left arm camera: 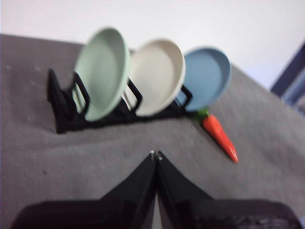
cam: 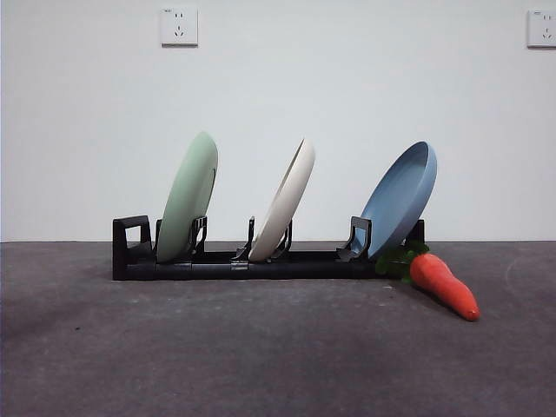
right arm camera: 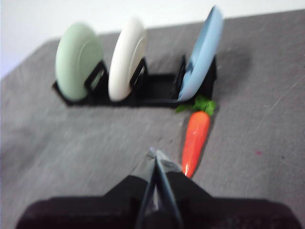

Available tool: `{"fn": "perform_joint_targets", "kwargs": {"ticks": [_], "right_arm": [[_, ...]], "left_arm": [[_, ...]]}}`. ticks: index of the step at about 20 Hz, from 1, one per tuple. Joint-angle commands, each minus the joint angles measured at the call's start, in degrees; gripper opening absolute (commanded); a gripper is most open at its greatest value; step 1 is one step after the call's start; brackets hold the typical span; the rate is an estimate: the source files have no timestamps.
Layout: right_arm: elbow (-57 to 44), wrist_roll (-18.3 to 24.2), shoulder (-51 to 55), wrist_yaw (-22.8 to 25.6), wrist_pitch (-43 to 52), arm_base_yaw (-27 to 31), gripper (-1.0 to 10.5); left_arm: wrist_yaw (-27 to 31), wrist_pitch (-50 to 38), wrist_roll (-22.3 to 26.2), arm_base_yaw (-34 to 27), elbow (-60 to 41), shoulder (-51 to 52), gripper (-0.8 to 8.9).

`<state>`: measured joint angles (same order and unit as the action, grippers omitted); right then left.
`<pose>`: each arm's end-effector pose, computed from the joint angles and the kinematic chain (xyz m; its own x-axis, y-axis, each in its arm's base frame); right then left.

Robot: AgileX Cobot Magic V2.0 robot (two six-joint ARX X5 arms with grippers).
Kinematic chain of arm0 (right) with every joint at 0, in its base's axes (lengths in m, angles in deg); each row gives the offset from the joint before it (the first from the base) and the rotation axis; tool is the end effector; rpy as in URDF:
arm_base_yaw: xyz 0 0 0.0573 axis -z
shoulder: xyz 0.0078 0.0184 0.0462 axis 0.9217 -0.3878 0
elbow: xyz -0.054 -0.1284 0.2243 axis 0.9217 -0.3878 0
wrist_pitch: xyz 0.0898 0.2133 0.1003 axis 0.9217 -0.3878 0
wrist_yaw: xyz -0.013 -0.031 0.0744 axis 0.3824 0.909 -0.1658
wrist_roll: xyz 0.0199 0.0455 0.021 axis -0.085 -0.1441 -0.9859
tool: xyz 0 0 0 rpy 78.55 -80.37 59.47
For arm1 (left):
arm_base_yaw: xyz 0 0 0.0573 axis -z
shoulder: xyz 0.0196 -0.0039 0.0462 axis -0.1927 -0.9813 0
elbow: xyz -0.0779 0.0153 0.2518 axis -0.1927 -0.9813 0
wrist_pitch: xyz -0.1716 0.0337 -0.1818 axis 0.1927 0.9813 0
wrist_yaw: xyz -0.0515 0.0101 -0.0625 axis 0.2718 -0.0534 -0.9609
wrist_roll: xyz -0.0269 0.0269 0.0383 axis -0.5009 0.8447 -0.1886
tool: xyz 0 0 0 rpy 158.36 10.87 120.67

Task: Take the green plate from the plate rack,put the plate on the table,take the carrot from the table,put the carrot in the plate

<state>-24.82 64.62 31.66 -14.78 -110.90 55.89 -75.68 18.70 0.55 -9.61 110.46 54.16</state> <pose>0.0864 0.0239 0.3100 0.8281 0.4033 -0.3894 -0.3544 0.9148 0.1938 0.0744 -0.0159 0.2867 0.8222 -0.5004 -0.2714 0.4227 0.8560 -0.2976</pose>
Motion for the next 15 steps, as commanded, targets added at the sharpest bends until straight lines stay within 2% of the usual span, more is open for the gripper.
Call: {"fn": "perform_joint_targets", "kwargs": {"ticks": [1, 8, 11, 12, 13, 14, 15], "right_arm": [[5.9, 5.7, -3.7, -1.6, -6.6, -0.1, -0.1], [13.9, 9.6, -11.0, -1.6, -19.5, -0.2, -0.1], [13.9, 9.8, -12.1, -1.6, -20.4, -0.1, 0.1], [13.9, 9.8, -12.1, -1.6, -20.4, -0.1, 0.1], [13.9, 9.8, -12.1, -1.6, -20.4, -0.1, 0.4], [13.9, 9.8, -12.1, -1.6, -20.4, -0.1, 1.5], [13.9, 9.8, -12.1, -1.5, -20.4, -0.1, 3.0]], "left_arm": [[-1.7, 4.2, 7.2, -0.1, 3.4, -2.5, -0.06], [-2.0, 15.4, 13.9, 0.0, 12.0, -8.6, -0.07], [-1.9, 16.2, 13.9, 0.0, 13.6, -9.9, 0.02], [-1.9, 16.2, 13.8, 0.0, 13.6, -10.1, 0.47], [-1.7, 16.4, 13.6, 0.0, 13.6, -10.3, 1.97], [-1.6, 16.9, 13.5, 0.0, 13.6, -10.4, 4.15], [-1.6, 17.3, 13.5, 0.0, 13.6, -10.6, 5.76]]}}
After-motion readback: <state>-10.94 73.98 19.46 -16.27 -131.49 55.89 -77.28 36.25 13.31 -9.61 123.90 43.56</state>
